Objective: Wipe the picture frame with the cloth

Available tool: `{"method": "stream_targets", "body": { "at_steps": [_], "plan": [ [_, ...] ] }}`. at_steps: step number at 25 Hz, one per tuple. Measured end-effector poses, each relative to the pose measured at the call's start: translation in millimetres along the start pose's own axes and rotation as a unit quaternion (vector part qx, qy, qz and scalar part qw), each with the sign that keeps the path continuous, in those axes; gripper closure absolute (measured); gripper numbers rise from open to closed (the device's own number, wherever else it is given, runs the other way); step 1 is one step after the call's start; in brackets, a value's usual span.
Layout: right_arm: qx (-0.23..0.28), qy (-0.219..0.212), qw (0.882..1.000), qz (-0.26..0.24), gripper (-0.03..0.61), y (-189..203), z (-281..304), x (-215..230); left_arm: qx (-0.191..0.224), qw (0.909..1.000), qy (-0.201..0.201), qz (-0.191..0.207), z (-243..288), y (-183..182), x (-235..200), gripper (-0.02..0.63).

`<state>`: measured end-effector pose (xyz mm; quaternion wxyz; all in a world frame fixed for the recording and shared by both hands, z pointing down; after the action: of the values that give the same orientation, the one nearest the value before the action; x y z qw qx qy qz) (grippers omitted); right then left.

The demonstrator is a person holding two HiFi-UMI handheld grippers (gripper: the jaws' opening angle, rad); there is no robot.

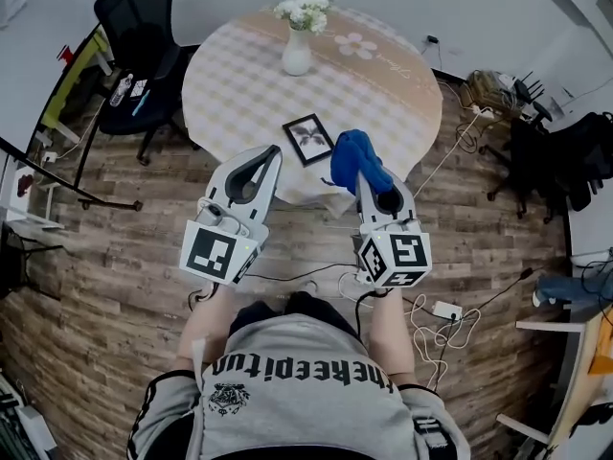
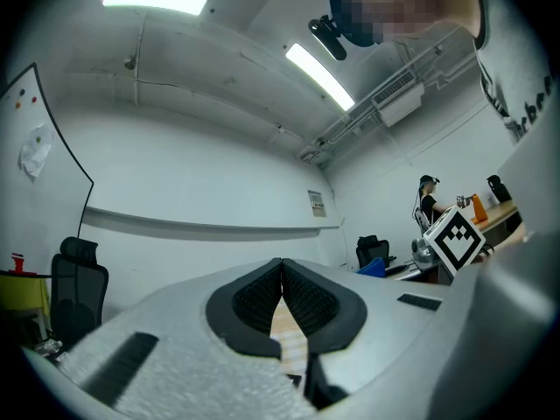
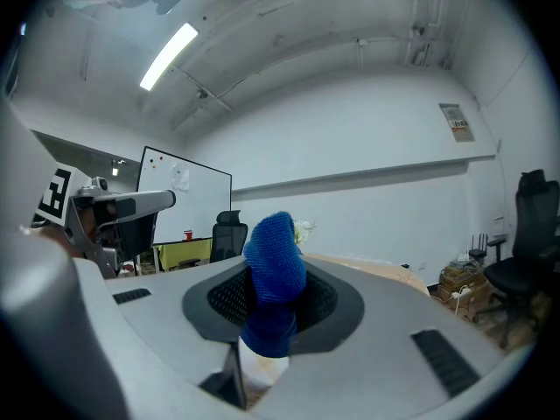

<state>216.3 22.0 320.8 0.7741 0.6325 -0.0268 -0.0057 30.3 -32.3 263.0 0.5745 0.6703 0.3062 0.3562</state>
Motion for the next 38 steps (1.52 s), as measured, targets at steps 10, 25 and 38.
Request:
{"method": "stream_targets", "body": {
  "at_steps": [10,25,38],
  "plan": [
    [0.01,0.025,1.0,0.001,0.492,-5.1,-26.6,-45.9,0.017,0.9998,0.012,0.005,-47.3,-14.9,-14.9,0.597],
    [0.031,0.053,0.998,0.001,0.492,-2.2,-72.6,-92.2,0.019,0.9994,0.027,0.012,-114.2,-22.1,-12.6,0.597],
    [0.048,0.077,0.996,-0.008,0.488,2.9,-116.9,-126.3,0.023,0.9984,0.051,0.001,-147.8,-20.5,-1.4,0.597]
  ]
}}
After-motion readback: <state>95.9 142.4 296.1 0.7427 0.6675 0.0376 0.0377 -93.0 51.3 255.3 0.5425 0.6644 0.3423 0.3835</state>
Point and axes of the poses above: the fingertips, and each gripper's own axes: z forward along the fingers, x to its right, y out of its underside, the point moved 4 cm from there along -z, backward along the fingers, and after that the axes turned 8 degrees about -x, right-handed, at the moved point
